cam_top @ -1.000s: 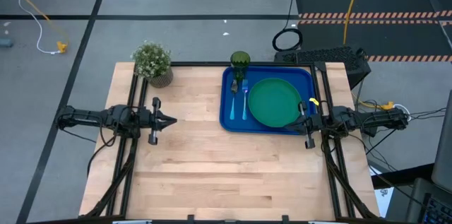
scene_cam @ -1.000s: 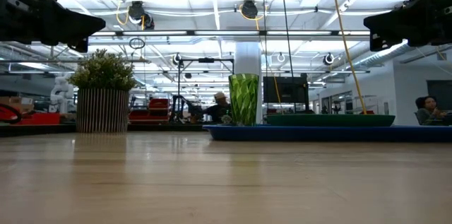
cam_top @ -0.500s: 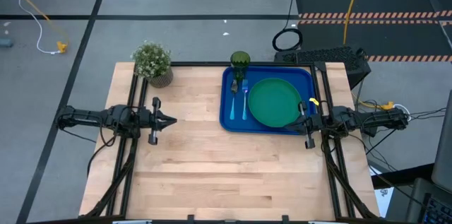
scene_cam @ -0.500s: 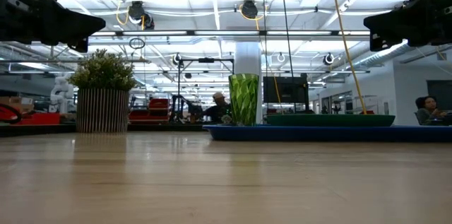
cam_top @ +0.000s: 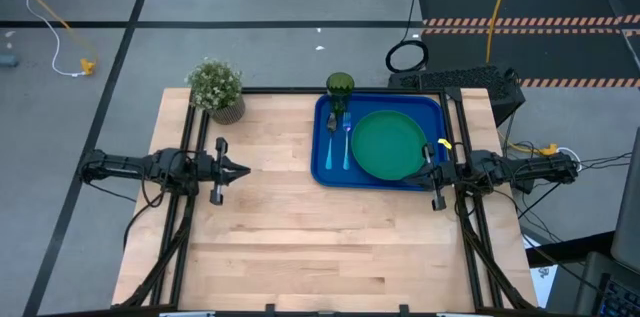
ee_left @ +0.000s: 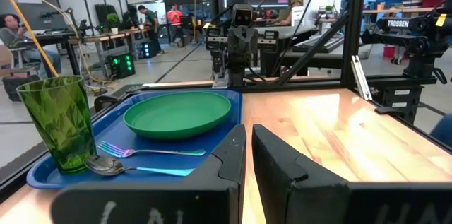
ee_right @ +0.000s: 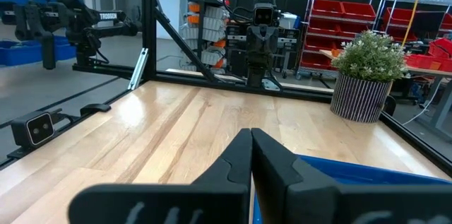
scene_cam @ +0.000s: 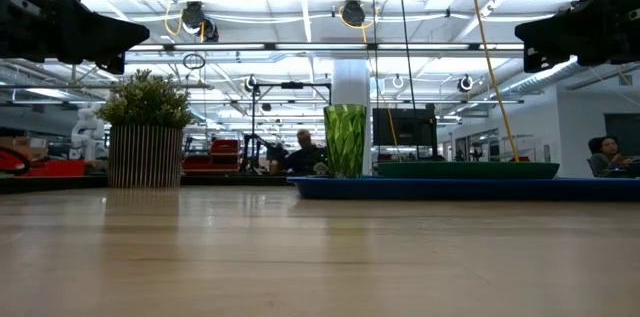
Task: Pick and place plate/cup/fork/spoon on tray
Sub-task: Return to Home Position
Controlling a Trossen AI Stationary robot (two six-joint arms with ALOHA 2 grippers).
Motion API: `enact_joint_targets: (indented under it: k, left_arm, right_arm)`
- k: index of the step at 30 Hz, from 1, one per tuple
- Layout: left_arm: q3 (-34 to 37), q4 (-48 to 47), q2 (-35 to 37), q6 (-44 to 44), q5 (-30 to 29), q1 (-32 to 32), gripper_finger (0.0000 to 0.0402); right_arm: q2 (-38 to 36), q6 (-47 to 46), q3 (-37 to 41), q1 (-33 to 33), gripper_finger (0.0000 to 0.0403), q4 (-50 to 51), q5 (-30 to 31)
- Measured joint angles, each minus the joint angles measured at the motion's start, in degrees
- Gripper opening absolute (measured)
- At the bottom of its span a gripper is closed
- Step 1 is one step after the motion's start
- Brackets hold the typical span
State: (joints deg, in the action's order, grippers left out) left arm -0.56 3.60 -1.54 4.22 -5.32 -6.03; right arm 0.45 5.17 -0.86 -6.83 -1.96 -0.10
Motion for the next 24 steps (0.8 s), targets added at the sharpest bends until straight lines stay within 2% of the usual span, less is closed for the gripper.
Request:
enact_joint_targets:
  k: [24]
  left_arm:
    - [0.0, 0.0, 0.0, 0.0, 0.2, 0.0, 0.0031]
  right_arm:
    - [0.0, 0.0, 0.0, 0.0, 0.0, 0.0, 0.0]
